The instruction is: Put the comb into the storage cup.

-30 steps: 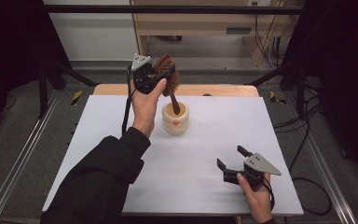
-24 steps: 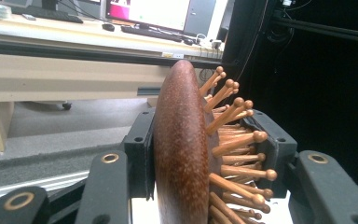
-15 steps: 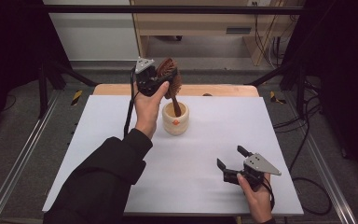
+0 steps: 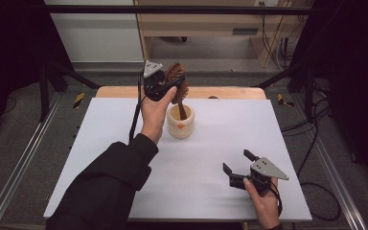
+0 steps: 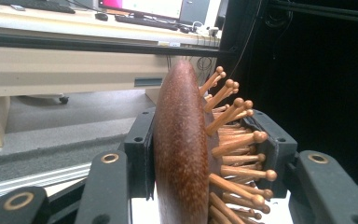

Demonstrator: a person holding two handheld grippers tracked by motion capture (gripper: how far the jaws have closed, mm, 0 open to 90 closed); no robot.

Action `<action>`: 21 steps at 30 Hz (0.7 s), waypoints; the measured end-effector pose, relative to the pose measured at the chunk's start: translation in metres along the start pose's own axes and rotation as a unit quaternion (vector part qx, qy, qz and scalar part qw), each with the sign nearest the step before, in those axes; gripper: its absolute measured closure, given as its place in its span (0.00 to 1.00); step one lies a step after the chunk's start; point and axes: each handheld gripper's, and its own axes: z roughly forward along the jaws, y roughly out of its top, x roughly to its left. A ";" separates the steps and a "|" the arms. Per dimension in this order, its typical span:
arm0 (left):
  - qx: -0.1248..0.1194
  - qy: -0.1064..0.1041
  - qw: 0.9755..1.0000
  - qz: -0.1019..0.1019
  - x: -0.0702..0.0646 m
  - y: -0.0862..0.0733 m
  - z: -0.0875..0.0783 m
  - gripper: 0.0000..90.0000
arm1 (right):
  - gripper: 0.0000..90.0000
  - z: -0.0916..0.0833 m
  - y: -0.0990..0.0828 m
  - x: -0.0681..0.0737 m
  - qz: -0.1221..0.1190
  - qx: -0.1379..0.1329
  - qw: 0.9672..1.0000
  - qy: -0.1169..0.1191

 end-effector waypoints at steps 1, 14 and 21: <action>0.001 -0.001 1.000 -0.002 0.000 -0.001 0.000 0.55 | 0.09 0.000 0.000 0.000 0.000 0.000 1.000 0.000; 0.004 0.001 1.000 -0.006 0.001 -0.005 0.001 0.54 | 0.08 0.000 -0.001 0.001 0.000 0.003 1.000 0.003; 0.007 0.001 1.000 -0.005 0.001 -0.008 0.003 0.54 | 0.08 0.000 -0.001 0.001 -0.001 0.004 1.000 0.004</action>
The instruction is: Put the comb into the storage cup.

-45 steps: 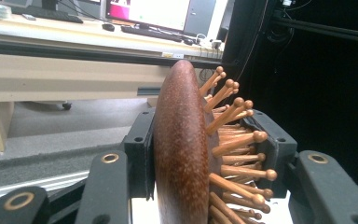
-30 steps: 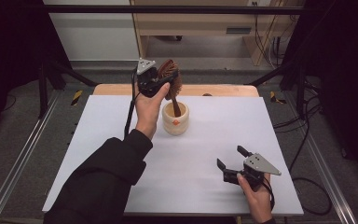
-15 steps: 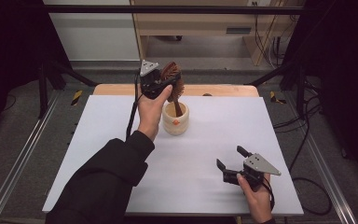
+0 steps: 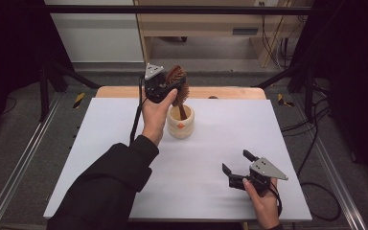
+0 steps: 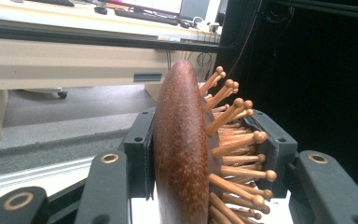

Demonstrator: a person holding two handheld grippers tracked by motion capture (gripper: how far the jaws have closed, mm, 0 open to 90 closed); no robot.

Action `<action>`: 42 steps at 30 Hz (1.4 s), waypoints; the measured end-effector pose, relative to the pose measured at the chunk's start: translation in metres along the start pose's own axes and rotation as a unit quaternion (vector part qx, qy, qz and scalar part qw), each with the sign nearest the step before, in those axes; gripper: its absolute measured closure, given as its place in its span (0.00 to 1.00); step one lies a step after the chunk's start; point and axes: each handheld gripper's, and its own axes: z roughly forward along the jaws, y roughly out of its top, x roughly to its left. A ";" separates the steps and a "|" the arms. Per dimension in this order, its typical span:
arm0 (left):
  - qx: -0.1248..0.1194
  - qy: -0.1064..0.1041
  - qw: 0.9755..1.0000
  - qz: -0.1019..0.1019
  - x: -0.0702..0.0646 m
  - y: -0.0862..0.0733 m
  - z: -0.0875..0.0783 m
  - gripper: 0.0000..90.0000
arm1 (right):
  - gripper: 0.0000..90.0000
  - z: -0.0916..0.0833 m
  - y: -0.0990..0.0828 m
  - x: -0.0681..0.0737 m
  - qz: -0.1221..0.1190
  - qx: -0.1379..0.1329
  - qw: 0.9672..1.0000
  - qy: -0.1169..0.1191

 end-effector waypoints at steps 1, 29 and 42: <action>0.001 0.000 1.000 0.001 0.000 0.000 0.000 0.54 | 0.08 0.000 0.000 0.000 0.000 0.000 1.000 0.000; 0.013 -0.003 1.000 -0.002 -0.001 -0.011 0.005 0.54 | 0.08 0.001 0.000 0.000 0.001 0.001 1.000 0.002; 0.017 -0.001 1.000 -0.008 0.002 -0.016 0.007 0.54 | 0.08 0.000 0.000 -0.001 0.004 -0.001 1.000 0.004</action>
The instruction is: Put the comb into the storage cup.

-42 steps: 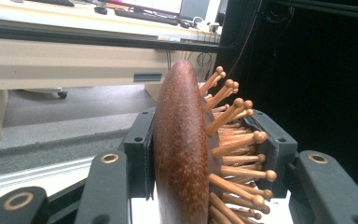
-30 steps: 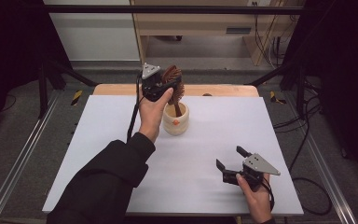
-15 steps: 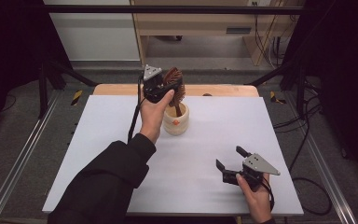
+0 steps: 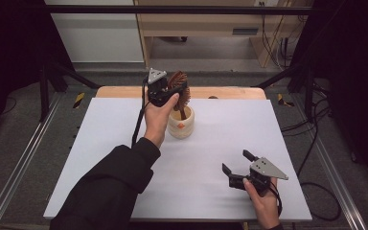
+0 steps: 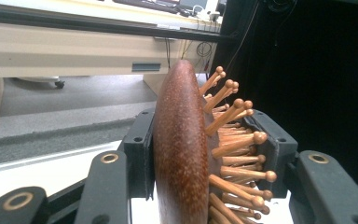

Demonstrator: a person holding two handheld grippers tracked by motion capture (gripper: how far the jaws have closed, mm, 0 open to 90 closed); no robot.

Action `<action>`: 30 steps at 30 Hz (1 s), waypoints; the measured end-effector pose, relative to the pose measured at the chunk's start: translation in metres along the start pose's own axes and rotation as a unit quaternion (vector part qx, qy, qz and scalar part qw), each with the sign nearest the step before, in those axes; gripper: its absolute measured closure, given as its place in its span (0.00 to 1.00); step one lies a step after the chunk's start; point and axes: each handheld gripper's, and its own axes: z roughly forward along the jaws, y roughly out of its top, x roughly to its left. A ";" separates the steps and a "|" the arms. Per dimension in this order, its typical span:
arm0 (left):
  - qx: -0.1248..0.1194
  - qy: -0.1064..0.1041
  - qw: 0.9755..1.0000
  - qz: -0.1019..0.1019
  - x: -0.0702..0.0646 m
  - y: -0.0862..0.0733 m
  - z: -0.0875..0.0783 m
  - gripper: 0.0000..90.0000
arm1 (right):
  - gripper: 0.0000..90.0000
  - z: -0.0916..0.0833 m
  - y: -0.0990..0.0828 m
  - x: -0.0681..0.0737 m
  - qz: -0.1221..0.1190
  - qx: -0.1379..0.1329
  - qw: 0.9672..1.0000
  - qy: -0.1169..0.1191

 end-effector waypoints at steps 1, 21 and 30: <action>0.000 0.000 1.000 0.000 0.000 0.000 0.000 0.54 | 0.08 0.000 0.000 0.000 -0.001 -0.001 1.000 0.000; 0.003 0.000 1.000 -0.007 0.002 -0.005 0.002 0.54 | 0.08 0.000 0.000 0.000 -0.001 0.000 1.000 0.000; 0.006 0.001 1.000 -0.005 0.002 -0.008 0.003 0.54 | 0.08 0.000 0.000 0.000 0.000 0.001 1.000 0.000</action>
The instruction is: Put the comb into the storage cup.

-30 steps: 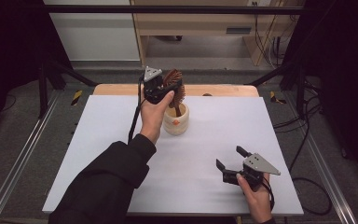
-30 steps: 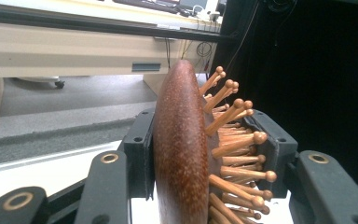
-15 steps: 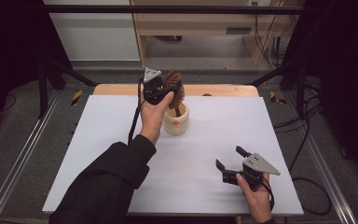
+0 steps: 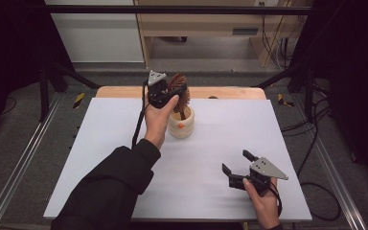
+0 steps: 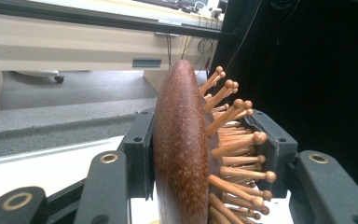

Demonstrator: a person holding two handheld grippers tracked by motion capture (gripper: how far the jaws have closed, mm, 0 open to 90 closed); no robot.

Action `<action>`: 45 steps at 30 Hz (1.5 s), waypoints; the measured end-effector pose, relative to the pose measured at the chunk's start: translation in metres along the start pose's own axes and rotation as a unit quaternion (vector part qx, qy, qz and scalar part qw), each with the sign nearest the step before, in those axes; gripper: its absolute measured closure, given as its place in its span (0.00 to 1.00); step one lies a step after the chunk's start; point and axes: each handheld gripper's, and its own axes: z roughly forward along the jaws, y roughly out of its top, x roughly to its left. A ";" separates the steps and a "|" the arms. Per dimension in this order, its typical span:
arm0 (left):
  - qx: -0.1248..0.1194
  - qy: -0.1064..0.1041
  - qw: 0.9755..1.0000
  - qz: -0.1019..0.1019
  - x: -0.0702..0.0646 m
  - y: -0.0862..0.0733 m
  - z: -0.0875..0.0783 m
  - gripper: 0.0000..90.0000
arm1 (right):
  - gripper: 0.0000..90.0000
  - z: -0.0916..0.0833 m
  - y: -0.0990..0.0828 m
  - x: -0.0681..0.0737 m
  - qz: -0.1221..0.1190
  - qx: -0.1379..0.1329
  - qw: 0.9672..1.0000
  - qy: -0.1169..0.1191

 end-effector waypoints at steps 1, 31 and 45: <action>0.001 0.000 1.000 0.000 0.000 0.000 0.000 0.54 | 0.08 0.000 0.000 0.000 0.001 0.000 1.000 0.000; 0.002 -0.008 1.000 -0.009 -0.002 -0.008 0.004 0.54 | 0.08 0.001 -0.001 0.001 -0.001 0.003 1.000 0.001; -0.001 -0.009 1.000 -0.019 -0.001 -0.009 0.005 0.54 | 0.08 0.001 -0.001 0.001 -0.001 0.003 1.000 0.001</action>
